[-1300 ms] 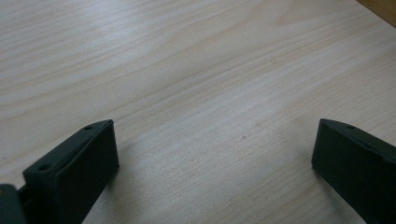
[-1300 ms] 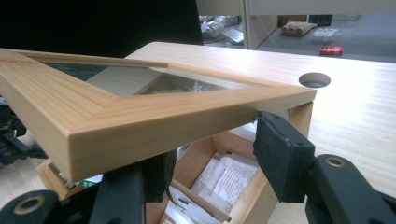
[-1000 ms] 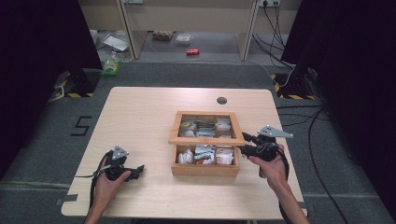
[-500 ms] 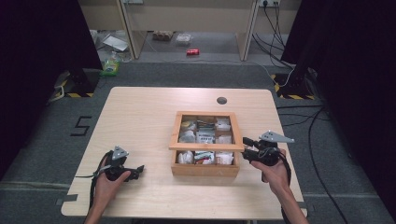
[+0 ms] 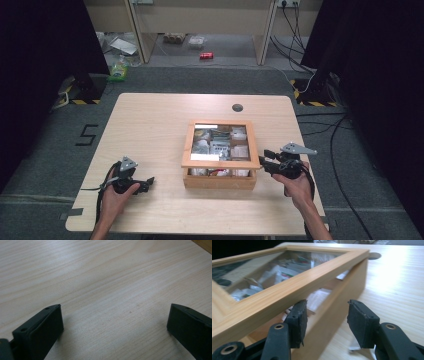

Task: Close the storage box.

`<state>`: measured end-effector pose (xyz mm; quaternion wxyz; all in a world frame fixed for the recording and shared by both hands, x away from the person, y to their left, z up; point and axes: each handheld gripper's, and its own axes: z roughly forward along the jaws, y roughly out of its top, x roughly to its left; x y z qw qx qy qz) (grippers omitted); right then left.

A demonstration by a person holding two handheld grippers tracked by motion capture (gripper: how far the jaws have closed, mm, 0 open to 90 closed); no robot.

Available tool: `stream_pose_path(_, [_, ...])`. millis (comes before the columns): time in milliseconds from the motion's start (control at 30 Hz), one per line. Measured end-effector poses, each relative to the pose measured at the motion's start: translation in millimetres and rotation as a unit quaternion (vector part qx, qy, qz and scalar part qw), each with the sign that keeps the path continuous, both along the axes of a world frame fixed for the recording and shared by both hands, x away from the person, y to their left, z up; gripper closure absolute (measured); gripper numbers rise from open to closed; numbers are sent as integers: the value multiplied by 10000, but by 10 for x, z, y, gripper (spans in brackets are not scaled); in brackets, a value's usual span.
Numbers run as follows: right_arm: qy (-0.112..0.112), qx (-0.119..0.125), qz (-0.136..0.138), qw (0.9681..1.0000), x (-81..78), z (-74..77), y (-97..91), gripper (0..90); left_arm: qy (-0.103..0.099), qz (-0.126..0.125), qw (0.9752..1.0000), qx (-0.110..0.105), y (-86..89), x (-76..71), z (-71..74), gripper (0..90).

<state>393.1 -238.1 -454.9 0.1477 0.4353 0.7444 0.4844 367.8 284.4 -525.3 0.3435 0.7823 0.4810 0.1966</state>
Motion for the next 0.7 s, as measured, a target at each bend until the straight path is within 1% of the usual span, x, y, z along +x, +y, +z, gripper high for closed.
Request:
stream_pose_path(33, [-1,123,-64,9999,2,-7,-28,500,0,1,10000,0,0,0,0,0])
stream_pose_path(67, [46,487,-123,9987,7,-3,-62,510,4,-4,10000,-7,0,0,-1,0])
stream_pose_path(100, [-2,543,-187,9983,7,33,-89,509,2,-1,10000,-2,1,-1,0,0])
stream_pose_path(167, [-217,197,-249,9993,-9,113,-99,499,0,-2,10000,-6,2,-2,-1,0])
stream_pose_path(233, [-235,219,-320,9990,-18,156,-122,492,1,1,10000,-7,2,-2,-1,0])
stream_pose_path(333, [-190,115,-493,9985,-17,176,-165,484,0,2,10000,-9,2,-2,-1,0])
stream_pose_path(567, [-36,60,-699,9975,18,114,-254,473,2,0,10000,-8,3,-2,-1,0])
stream_pose_path(633, [-47,22,-721,9974,33,95,-289,470,1,2,10000,-9,2,-2,-1,0])
stream_pose_path(700, [-23,41,-768,9970,41,84,-319,465,2,1,10000,-9,2,-2,-1,0])
